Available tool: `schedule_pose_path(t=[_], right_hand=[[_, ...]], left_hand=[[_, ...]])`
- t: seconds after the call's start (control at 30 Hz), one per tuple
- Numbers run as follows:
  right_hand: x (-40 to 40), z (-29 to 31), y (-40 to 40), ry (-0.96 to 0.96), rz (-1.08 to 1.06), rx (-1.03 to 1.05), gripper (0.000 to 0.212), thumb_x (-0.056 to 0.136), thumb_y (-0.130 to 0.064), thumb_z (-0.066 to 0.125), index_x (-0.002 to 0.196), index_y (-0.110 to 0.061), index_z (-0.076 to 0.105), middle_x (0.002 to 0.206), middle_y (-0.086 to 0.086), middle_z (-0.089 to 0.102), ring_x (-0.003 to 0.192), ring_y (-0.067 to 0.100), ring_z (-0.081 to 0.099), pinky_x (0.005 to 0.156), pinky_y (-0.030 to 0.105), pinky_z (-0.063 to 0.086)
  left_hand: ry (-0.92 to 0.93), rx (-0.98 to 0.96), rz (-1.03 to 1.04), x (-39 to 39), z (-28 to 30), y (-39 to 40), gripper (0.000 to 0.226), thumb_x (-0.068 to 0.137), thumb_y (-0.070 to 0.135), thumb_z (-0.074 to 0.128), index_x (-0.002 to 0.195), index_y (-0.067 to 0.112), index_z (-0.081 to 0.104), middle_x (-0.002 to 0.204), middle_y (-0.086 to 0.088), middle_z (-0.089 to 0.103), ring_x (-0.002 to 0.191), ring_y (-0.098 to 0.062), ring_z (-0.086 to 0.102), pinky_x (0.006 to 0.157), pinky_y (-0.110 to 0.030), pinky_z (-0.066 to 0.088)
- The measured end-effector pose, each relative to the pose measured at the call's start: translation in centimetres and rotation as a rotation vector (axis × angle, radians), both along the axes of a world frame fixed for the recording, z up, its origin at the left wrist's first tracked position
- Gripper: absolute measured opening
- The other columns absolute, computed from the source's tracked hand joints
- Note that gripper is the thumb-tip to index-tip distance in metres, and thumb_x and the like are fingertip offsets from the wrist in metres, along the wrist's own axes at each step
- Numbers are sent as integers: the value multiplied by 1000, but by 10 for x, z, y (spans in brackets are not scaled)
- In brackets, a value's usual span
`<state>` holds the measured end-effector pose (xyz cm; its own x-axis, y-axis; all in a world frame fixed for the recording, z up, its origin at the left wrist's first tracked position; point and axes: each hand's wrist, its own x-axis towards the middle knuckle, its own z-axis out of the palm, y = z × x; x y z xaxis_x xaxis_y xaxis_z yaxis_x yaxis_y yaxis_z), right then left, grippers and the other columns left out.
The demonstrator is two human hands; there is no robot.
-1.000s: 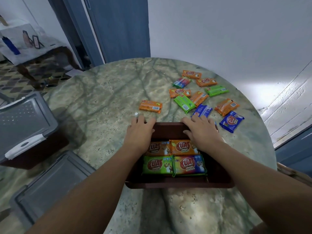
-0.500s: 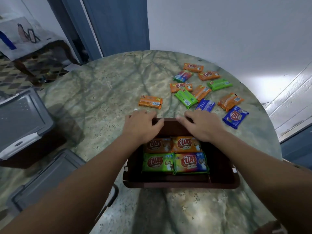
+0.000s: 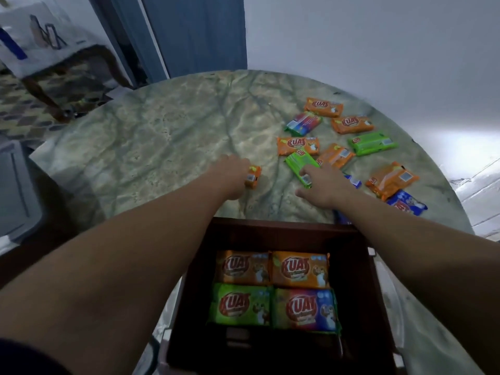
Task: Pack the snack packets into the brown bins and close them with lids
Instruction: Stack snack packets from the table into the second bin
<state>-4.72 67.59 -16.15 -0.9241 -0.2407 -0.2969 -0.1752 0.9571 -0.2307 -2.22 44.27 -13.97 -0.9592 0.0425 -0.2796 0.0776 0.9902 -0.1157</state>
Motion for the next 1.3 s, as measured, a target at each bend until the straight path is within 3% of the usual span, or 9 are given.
schedule_pose_path(t=[0.2, 0.37, 0.47, 0.6, 0.73, 0.9, 1.0, 1.1, 1.3], right_hand=[[-22, -14, -10, 37, 26, 150, 75, 93, -52, 65, 156, -34, 28, 159, 26, 25, 144, 45, 28, 112, 56, 33], [-26, -24, -20, 92, -28, 148, 80, 94, -49, 66, 156, -22, 22, 153, 24, 33, 143, 43, 32, 110, 55, 34], [-24, -26, -25, 53, -68, 90, 91, 87, -43, 73, 155, -17, 18, 150, 27, 32, 141, 44, 31, 111, 55, 34], [-21, -25, -29, -45, -11, 129, 110, 79, -52, 76, 159, -11, 12, 155, 30, 23, 144, 46, 25, 114, 53, 34], [-12, -16, -29, -83, 16, 131, 107, 75, -51, 80, 154, -9, 21, 151, 26, 28, 139, 44, 33, 111, 50, 38], [3, 2, -20, -85, -47, -35, 93, 72, -41, 86, 143, -10, 34, 144, 20, 31, 121, 38, 50, 88, 38, 46], [20, 17, -16, -60, -60, -206, 90, 67, -47, 84, 137, -15, 37, 136, 15, 43, 118, 35, 51, 92, 43, 49], [45, 33, -14, 56, -97, -361, 97, 51, -68, 65, 132, -19, 42, 126, 9, 54, 112, 29, 56, 94, 48, 51], [96, 55, -5, 328, -85, -431, 81, 67, -70, 61, 135, -29, 44, 121, 2, 61, 108, 27, 62, 87, 48, 54]], left_hand=[[-137, -26, 50, -10, -36, -7, 73, 101, 21, 51, 159, 4, 10, 166, -21, 9, 151, -41, 17, 115, -50, 30], [-37, -5, 56, -20, -38, -7, 84, 91, 35, 67, 157, 14, 19, 154, -14, 31, 138, -37, 34, 105, -51, 39], [-68, -48, -15, -23, -36, -7, 76, 86, 49, 69, 147, 17, 38, 145, -14, 34, 134, -35, 32, 104, -51, 38], [-105, 52, -8, -19, -39, -5, 87, 73, 58, 78, 142, 21, 41, 143, -13, 35, 132, -34, 32, 104, -48, 39], [-134, 212, 17, -14, -36, -1, 80, 69, 48, 86, 128, 17, 41, 127, -13, 52, 107, -28, 52, 79, -35, 44], [-29, 427, 66, 3, -15, 6, 67, 73, 44, 82, 108, 21, 29, 105, -8, 54, 86, -25, 53, 66, -34, 38], [64, 403, 44, 17, 4, 10, 64, 74, 47, 79, 108, 21, 32, 106, -9, 55, 88, -27, 54, 68, -34, 38], [224, 388, 14, 38, 24, 11, 64, 73, 51, 77, 115, 18, 41, 107, -11, 60, 94, -33, 60, 69, -34, 38], [474, 392, -97, 97, 49, 13, 60, 71, 51, 74, 114, 19, 47, 101, -8, 57, 90, -31, 57, 65, -38, 40]])
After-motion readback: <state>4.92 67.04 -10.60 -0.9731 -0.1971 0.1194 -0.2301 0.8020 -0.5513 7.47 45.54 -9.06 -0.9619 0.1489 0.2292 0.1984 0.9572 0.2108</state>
